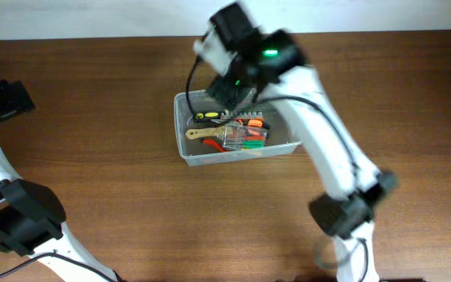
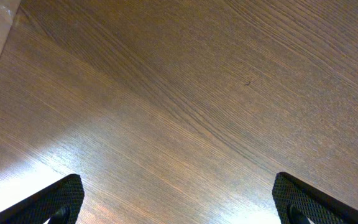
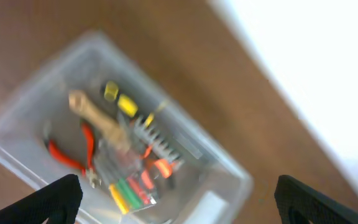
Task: Pack container
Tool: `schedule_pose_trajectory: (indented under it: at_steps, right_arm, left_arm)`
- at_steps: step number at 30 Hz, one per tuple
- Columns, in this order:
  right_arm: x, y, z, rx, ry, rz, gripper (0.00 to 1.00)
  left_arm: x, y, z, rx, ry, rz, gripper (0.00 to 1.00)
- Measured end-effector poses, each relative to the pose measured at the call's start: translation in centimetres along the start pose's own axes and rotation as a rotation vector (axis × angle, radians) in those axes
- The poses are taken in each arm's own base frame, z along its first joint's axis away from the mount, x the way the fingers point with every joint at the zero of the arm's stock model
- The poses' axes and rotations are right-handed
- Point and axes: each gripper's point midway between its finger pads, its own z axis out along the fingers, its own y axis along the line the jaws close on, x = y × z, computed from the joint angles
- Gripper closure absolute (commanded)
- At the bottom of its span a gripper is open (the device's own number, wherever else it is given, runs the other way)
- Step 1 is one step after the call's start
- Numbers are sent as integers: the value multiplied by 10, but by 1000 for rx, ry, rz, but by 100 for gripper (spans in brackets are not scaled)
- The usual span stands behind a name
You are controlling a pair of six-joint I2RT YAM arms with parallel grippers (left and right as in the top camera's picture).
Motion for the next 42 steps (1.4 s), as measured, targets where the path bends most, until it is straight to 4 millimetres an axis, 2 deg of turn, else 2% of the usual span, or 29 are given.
schedule_pose_trajectory:
  at_steps: [3, 6, 9, 14, 17, 19, 22, 25, 27, 29, 31, 34, 37, 42]
  right_arm:
    - [-16, -18, -75, 68, -154, 57, 1]
    - [-11, -28, -137, 122, -242, 88, 1]
    - [3, -35, -161, 176, -231, 102, 1]
    - [20, -60, -181, 303, -209, 157, 1]
    - [44, -87, -203, 388, -201, 270, 1]
    - [70, -106, -228, 447, -205, 372, 1]
    - [114, -129, -281, 541, -251, 529, 1]
    - [147, -130, -337, 614, -344, 629, 1]
    - [166, -122, -363, 648, -383, 667, 1]
    - [182, -110, -379, 669, -408, 691, 1]
    - [193, -98, -387, 678, -443, 705, 1]
    - [205, -79, -376, 653, -482, 706, 1]
    - [219, -57, -348, 603, -513, 691, 1]
    - [266, -7, -267, 498, -503, 680, 1]
  left_arm:
    - [0, 0, 0, 0, 0, 0, 1]
    - [0, 0, 0, 0, 0, 0, 1]
    - [0, 0, 0, 0, 0, 0, 1]
    - [0, 0, 0, 0, 0, 0, 1]
    - [0, 0, 0, 0, 0, 0, 1]
    - [0, 0, 0, 0, 0, 0, 1]
    - [0, 0, 0, 0, 0, 0, 1]
    - [0, 0, 0, 0, 0, 0, 1]
    - [0, 0, 0, 0, 0, 0, 1]
    - [0, 0, 0, 0, 0, 0, 1]
    - [0, 0, 0, 0, 0, 0, 1]
    - [0, 0, 0, -1, 0, 0, 1]
    - [0, 0, 0, 1, 0, 0, 1]
    - [0, -1, 0, 3, 0, -3, 1]
